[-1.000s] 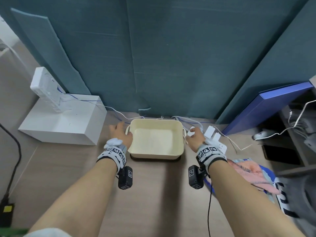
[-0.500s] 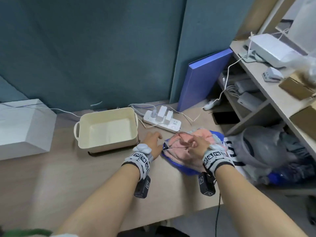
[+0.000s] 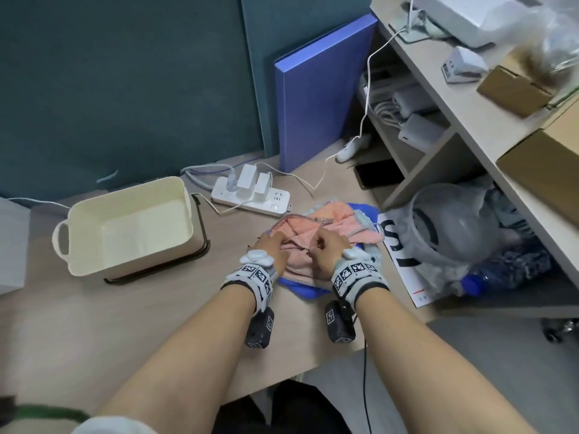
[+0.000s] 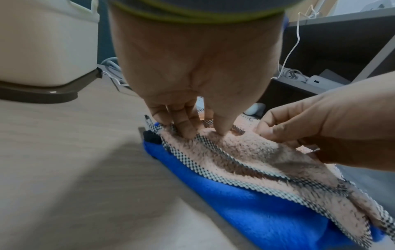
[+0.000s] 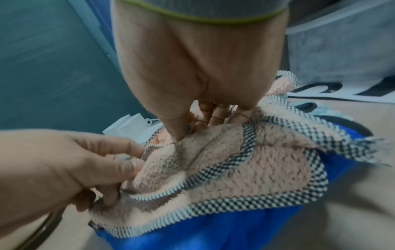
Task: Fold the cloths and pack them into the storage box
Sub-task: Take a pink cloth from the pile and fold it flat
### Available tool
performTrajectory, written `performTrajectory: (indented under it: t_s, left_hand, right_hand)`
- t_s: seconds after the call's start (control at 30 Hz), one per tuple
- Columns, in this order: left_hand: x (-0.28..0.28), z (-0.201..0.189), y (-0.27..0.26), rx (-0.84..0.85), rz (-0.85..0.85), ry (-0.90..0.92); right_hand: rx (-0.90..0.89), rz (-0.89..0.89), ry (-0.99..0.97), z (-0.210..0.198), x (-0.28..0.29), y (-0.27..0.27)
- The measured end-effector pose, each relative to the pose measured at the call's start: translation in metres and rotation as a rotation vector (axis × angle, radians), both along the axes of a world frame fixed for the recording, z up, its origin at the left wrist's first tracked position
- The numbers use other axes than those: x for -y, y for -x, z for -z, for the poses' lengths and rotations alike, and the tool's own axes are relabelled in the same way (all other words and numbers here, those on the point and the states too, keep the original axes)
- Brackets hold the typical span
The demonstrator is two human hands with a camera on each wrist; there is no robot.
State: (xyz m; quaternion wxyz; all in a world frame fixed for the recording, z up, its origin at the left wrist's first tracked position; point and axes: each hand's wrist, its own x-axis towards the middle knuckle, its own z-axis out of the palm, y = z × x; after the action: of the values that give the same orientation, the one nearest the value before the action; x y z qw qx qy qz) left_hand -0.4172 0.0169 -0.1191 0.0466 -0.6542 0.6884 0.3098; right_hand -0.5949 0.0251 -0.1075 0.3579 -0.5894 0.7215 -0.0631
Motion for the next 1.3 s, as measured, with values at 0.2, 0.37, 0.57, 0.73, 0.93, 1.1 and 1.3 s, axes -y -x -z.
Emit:
performTrajectory:
  t_s: [0.2,0.37,0.57,0.73,0.93,1.1,1.3]
  left_hand:
    - [-0.004,-0.012,-0.002,0.044,-0.125,0.177]
    - [0.004,-0.039,-0.017,-0.224,-0.161,0.144]
    - [0.000,-0.089,-0.059,-0.363,-0.274,0.345]
    - [-0.018,-0.140,-0.119,-0.340,-0.276,0.432]
    - [-0.059,-0.179,-0.210,-0.308,-0.228,0.484]
    - [-0.088,-0.196,-0.271,-0.292,-0.321,0.545]
    - [-0.144,-0.162,-0.330,-0.316,-0.397,0.414]
  right_hand:
    - [0.102,0.087,0.025,-0.018,0.002,0.010]
    - [0.122,0.101,0.091,-0.053,0.003,0.011]
    - [0.042,0.051,0.273,-0.112,0.006,-0.009]
    - [0.002,0.024,0.368,-0.156,0.006,-0.036]
    - [-0.062,-0.131,0.423,-0.195,-0.013,-0.102]
    - [0.034,-0.120,0.481,-0.213,-0.024,-0.155]
    - [-0.009,-0.274,0.376,-0.189,-0.064,-0.202]
